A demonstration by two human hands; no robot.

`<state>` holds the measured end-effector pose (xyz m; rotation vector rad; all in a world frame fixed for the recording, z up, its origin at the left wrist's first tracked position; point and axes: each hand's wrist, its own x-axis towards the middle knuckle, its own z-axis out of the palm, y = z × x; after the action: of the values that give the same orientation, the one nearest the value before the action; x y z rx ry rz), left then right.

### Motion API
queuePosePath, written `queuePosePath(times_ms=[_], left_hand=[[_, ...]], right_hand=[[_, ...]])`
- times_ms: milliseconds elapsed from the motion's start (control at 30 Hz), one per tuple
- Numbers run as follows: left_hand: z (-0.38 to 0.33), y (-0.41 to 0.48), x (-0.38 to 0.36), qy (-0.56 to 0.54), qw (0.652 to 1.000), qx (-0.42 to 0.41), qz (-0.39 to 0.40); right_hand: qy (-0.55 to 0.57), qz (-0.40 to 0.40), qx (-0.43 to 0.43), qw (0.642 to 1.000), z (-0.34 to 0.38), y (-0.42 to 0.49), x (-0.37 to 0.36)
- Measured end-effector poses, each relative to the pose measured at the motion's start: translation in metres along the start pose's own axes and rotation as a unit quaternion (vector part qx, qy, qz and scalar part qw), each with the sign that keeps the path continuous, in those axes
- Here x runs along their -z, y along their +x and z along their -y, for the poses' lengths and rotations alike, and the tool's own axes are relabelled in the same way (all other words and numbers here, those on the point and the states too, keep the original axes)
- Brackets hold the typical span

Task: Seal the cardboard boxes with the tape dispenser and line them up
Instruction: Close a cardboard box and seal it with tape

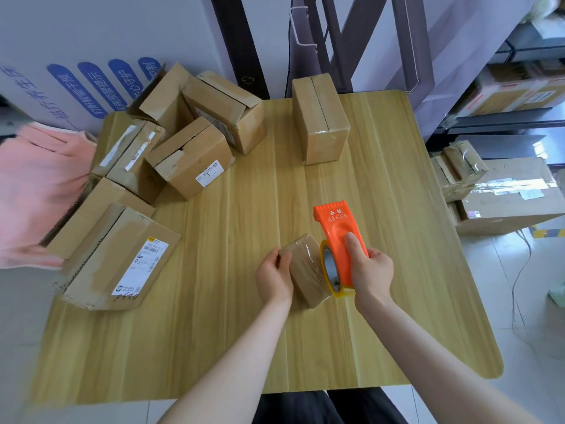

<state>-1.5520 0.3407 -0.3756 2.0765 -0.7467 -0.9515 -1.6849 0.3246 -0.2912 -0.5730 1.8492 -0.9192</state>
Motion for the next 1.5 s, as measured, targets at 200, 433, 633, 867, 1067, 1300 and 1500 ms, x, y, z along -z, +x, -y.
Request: queuePosePath(times_ms=[200,433,633,867,1067,1300,1500], left_hand=[[-0.011,-0.013,-0.017,-0.119,0.981,0.132,-0.079],[-0.001,-0.022,-0.007,-0.091,0.984,0.122,-0.091],[0.005,-0.006,0.014,0.038,0.99,0.129,-0.04],[-0.025,0.017,0.017,0.216,0.887,-0.394,0.11],[-0.056,0.019,-0.003,0.534,0.688,-0.397,0.288],[-0.005,0.004,0.038,0.297,0.95,0.004,0.098],[-0.066,0.01,0.055,-0.017,0.989,-0.052,0.138]], right_hand=[[0.004,-0.011,0.002,1.0,0.0,-0.001,-0.002],[-0.004,-0.012,-0.003,1.0,0.0,0.0,-0.004],[0.022,0.002,-0.017,1.0,0.001,-0.001,0.002],[0.094,-0.062,-0.01,0.994,0.014,0.003,0.031],[0.048,-0.027,0.035,0.998,0.021,0.005,0.046],[-0.011,0.105,0.07,0.992,0.018,-0.006,0.053],[-0.09,0.185,0.132,0.97,0.03,-0.01,0.053]])
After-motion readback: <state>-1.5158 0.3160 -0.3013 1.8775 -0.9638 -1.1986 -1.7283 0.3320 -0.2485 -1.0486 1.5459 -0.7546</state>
